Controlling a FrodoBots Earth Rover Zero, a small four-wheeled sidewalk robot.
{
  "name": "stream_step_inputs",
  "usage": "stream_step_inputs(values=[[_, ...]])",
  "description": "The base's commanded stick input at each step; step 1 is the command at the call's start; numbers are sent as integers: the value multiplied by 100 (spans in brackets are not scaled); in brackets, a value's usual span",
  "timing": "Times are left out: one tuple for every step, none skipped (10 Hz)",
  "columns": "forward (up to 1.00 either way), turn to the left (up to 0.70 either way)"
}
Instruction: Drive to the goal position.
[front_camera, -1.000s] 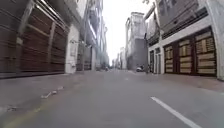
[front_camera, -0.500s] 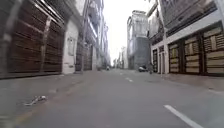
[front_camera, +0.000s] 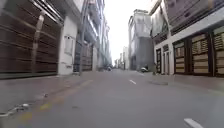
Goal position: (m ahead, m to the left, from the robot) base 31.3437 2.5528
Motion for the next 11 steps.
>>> stream_step_inputs(values=[[100, -34], [100, -34], [100, -34], [100, -34], [100, -24], [100, 1], [100, 6], [100, 6], [100, 6], [100, 6], [100, 6]])
